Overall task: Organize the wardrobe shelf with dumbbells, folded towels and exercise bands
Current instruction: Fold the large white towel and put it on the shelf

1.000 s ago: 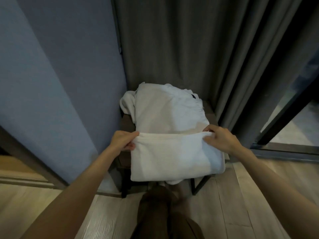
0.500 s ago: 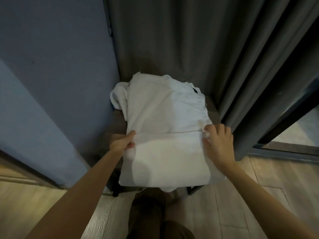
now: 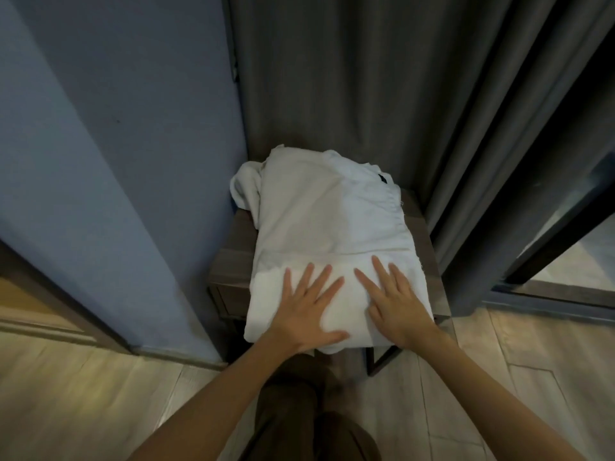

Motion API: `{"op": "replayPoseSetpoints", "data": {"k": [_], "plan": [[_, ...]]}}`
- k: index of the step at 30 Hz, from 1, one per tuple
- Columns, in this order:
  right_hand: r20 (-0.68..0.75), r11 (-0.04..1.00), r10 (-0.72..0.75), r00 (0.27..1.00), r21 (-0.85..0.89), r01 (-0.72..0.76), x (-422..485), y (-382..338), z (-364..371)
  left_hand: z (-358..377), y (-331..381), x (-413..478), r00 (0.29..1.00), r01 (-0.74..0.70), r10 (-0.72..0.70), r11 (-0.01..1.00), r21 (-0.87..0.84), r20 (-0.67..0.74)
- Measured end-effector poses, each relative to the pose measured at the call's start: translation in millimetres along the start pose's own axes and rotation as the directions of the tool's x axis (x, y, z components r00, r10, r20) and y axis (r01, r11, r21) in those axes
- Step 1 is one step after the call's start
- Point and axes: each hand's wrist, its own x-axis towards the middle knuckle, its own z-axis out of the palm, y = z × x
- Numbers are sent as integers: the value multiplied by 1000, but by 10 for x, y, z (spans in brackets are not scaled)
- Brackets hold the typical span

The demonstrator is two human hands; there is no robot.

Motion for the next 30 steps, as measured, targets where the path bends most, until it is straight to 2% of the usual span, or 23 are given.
{"op": "replayPoseSetpoints", "data": {"k": [4,7,9,12,17,22,25,27,30], "plan": [[22,999,-51,998,-13,51,-114,148,105,114,-225,-135,997,-70,72,993,94,-23],[50,997,-79,996,-3,79,-109,213,135,115,-346,-216,987,-61,74,994,90,-141],[61,993,-102,993,-59,105,-117,231,169,136,-411,-269,978,-69,89,991,110,-188],[38,987,-89,995,-129,93,-160,241,250,120,-444,-329,985,-67,89,987,144,-150],[-72,996,-49,996,-85,42,-250,224,332,-44,-370,-386,1000,6,-3,991,134,-21],[1,998,-24,1000,-57,24,-296,253,125,-219,-338,-465,998,36,-33,997,66,-45],[26,999,-12,1000,-43,13,-351,257,-29,-343,-405,-504,993,90,-95,993,74,71],[-55,999,-18,998,-52,16,-401,256,-134,-442,-451,-548,988,112,-115,993,32,103],[-151,997,-41,988,-73,30,-471,217,-333,-661,-499,-622,994,104,-103,994,-38,38]]}}
